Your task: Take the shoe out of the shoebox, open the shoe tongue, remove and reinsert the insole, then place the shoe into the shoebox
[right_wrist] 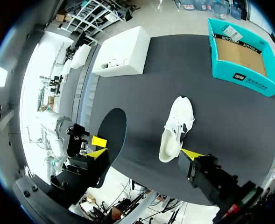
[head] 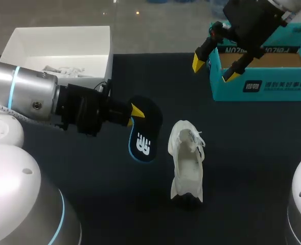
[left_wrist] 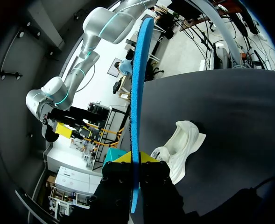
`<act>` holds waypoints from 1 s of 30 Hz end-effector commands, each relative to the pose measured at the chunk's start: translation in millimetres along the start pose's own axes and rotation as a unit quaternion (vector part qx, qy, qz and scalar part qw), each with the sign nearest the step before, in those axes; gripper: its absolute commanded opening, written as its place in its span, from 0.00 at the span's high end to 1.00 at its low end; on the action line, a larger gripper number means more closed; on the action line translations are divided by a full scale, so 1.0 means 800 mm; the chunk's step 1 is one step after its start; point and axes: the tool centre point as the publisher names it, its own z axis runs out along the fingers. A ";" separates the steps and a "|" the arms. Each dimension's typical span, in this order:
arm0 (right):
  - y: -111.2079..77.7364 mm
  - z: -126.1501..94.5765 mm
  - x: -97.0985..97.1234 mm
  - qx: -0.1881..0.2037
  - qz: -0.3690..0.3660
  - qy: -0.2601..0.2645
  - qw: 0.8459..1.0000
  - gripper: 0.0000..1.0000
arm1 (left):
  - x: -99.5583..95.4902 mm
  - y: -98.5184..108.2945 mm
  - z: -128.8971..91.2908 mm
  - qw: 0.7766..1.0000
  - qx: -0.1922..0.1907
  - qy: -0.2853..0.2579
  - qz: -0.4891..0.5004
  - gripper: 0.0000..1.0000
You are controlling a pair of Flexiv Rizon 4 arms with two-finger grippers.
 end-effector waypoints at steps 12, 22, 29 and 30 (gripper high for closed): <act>-0.038 0.009 -0.037 -0.031 -0.074 -0.027 0.996 0.00 | 0.000 0.000 0.001 1.000 -0.001 0.002 0.000 1.00; -0.056 -0.004 -0.040 0.001 -0.122 -0.040 0.992 0.00 | 0.000 0.000 0.001 1.000 -0.001 0.002 0.000 1.00; -0.068 -0.014 -0.041 0.009 -0.126 -0.054 0.991 0.00 | 0.000 0.000 0.001 1.000 -0.001 0.002 0.000 1.00; -0.070 -0.017 -0.043 0.007 -0.117 -0.056 0.992 0.00 | 0.000 0.000 0.001 1.000 -0.001 0.002 0.000 1.00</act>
